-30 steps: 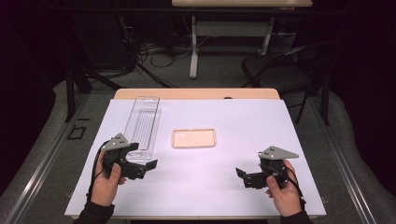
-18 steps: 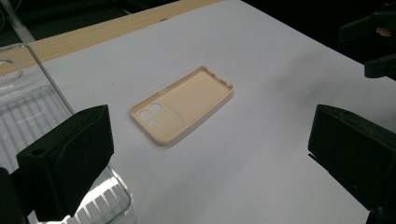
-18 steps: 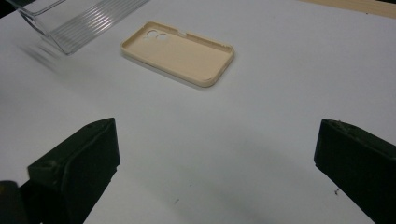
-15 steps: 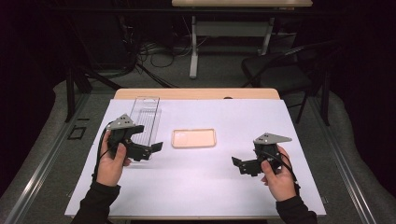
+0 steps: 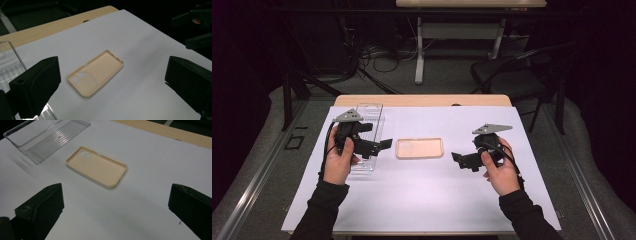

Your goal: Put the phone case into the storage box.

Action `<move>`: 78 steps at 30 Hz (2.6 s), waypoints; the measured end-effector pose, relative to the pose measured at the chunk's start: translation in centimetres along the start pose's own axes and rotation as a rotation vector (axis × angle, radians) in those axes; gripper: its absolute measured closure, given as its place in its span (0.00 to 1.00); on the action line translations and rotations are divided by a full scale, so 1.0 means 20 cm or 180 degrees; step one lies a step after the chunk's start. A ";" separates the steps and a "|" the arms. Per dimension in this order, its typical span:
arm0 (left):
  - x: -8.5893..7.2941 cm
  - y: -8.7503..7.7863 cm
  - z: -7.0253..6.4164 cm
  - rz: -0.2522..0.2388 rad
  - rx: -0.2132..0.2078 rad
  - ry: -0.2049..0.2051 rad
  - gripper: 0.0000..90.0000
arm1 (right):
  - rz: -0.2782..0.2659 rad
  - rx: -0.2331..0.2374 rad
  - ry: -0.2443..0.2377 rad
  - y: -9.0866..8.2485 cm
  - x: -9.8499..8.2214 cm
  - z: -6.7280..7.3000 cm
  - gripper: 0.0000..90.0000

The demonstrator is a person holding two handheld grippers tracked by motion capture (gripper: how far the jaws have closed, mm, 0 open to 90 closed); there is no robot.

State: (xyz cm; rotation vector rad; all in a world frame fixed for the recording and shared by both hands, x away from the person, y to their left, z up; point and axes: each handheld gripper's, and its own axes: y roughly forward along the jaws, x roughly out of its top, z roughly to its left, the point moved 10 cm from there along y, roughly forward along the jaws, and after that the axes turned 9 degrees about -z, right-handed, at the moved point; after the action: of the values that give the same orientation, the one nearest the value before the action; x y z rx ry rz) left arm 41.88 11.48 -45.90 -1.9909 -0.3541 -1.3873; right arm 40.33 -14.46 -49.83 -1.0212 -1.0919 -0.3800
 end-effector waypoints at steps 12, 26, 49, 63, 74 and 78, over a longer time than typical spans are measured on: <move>0.01 0.03 0.05 0.0055 0.0063 -0.0075 0.00 | 0.0086 0.0004 0.0029 0.06 0.07 0.01 0.00; -0.03 0.04 0.07 0.0102 0.0091 -0.0073 0.00 | 0.0320 -0.0070 0.0135 0.17 0.04 -0.04 0.00; -0.09 0.04 0.05 0.0158 0.0068 -0.0018 0.00 | 0.0689 -0.0190 0.0274 0.40 0.09 -0.02 0.01; -0.07 0.01 0.08 0.0084 0.0100 -0.0089 0.01 | 0.0806 -0.0398 0.0369 0.51 0.09 -0.06 0.16; -0.08 0.00 0.10 0.0081 0.0121 -0.0147 0.01 | 0.0971 -0.0483 0.0419 0.60 0.10 -0.10 0.17; -0.08 0.00 0.11 0.0083 0.0121 -0.0151 0.01 | 0.1062 -0.0459 0.0403 0.63 0.08 -0.09 0.17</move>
State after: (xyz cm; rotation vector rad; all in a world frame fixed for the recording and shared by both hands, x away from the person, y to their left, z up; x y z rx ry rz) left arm 42.73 13.19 -47.86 -1.9932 -0.3718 -1.3097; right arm 50.91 -9.18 -54.83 -1.2668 -0.7714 -0.2510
